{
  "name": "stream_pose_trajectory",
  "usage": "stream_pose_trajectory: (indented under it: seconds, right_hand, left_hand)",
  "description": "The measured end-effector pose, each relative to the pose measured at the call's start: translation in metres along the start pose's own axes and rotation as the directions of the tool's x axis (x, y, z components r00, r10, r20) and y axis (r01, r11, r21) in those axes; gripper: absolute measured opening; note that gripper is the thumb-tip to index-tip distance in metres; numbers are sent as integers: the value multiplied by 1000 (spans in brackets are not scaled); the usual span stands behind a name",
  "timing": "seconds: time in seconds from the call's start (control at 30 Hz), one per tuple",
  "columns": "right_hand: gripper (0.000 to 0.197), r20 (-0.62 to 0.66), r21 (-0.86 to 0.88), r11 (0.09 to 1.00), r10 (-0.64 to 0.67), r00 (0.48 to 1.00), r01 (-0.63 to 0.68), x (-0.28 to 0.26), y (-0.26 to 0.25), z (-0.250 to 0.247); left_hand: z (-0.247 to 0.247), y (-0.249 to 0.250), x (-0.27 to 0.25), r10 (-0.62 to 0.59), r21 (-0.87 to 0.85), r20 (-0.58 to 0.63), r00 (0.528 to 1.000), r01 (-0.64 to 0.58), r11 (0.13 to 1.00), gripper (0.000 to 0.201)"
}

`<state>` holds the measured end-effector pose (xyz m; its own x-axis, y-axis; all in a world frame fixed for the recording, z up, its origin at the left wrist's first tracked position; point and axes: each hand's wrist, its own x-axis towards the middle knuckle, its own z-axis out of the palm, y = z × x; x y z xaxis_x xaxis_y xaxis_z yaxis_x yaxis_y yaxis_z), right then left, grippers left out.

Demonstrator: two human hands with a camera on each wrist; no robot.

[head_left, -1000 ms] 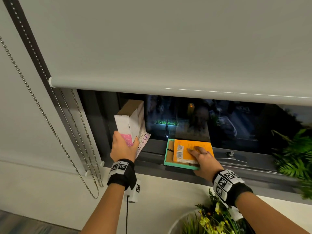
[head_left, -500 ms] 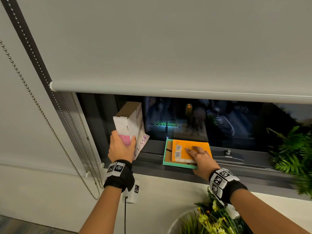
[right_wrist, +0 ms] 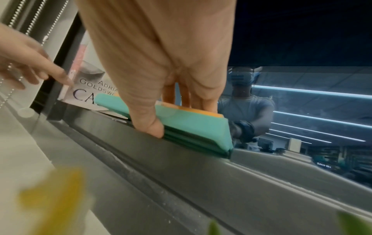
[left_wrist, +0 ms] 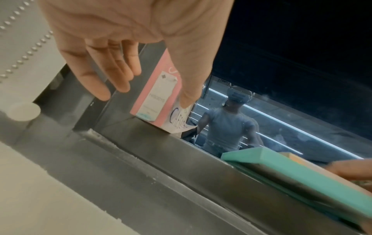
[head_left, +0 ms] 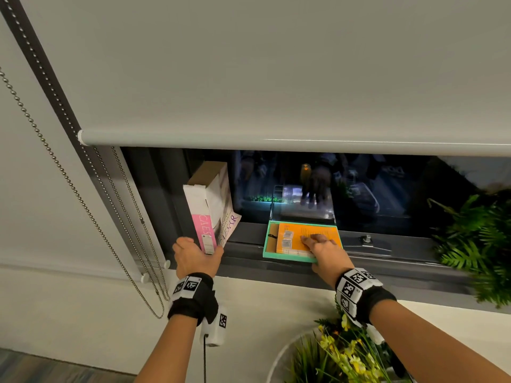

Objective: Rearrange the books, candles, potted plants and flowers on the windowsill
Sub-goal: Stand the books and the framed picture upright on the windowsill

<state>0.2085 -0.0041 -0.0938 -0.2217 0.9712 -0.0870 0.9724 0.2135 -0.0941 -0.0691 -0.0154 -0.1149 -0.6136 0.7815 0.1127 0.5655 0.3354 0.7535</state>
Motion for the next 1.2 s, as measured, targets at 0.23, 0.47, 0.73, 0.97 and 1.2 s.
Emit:
stream_pose_trajectory:
  seconds: [0.23,0.47,0.73,0.97,1.2]
  right_hand:
    - [57,-90,24,1000,3,996,0,-5,-5,-16]
    - [60,-82,76,997,9,997,-2,-14,3,8]
    - [68,-14,119,993,8,1000,-6,-17,15,5]
    - [63,-145,291,956,96,985,-51,-61,61,-6]
    - [40,-110,415,871,336,935,-264,-135,133,11]
  left_hand:
    - [10,-3,-21,4,108,226,974,-29,994,51]
    - [44,13,-56,239,52,500,832,-304,951,47]
    - [64,39,-78,291,7,616,732,-374,927,66]
    - [59,38,-85,354,71,549,757,-465,882,65]
    - [35,39,-108,448,72,444,776,-529,846,61]
